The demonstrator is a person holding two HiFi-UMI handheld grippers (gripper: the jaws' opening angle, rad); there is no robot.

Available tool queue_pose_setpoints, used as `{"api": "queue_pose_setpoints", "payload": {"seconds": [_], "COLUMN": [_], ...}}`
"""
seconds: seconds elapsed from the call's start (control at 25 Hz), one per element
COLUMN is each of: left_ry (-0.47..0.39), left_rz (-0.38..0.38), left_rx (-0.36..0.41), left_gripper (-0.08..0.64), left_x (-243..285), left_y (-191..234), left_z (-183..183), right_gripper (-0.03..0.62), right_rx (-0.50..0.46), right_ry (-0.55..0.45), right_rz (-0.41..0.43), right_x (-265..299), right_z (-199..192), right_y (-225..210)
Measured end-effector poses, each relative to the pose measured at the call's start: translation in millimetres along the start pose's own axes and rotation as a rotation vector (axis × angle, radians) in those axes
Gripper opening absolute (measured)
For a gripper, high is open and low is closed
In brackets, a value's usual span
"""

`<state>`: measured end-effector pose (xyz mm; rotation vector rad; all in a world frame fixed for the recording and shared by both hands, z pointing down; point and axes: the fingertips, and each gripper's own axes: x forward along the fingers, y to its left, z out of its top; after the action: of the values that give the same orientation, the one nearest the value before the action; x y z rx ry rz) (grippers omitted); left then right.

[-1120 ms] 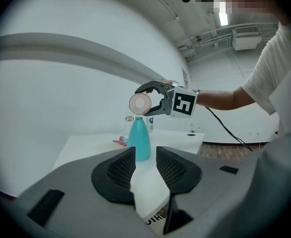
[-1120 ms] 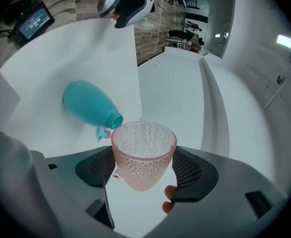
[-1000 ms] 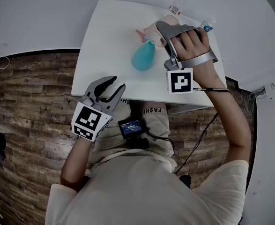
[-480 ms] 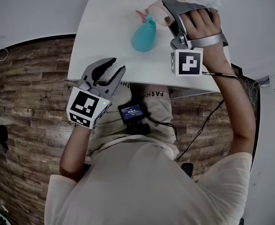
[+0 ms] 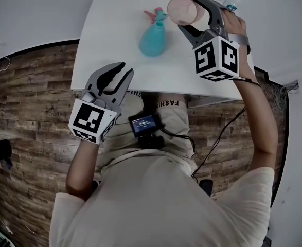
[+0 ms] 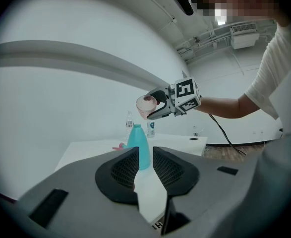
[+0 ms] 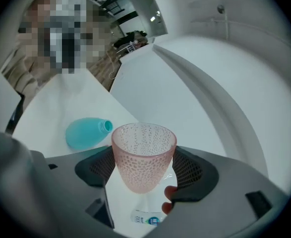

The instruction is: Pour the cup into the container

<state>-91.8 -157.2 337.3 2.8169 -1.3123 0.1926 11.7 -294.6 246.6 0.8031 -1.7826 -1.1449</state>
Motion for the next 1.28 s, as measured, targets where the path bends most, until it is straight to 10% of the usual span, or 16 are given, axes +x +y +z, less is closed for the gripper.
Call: {"api": "queue_pose_setpoints", "payload": {"seconds": [0.36,1.28], "left_ry": [-0.050,-0.027], "left_rz": [0.068,0.220], "left_rx": [-0.012,-0.054], "left_gripper": [0.012,0.011], "left_x": [-4,-27], "left_y": [20,78], "left_z": [18,28], "right_gripper": [0.364,0.364], "right_rx": [0.467,0.849], "right_ry": [-0.130,-0.227], "right_rz": [0.083,0.116], "right_x": [-26,-48], "right_z": [-14,-65], "right_y": [-9,33]}}
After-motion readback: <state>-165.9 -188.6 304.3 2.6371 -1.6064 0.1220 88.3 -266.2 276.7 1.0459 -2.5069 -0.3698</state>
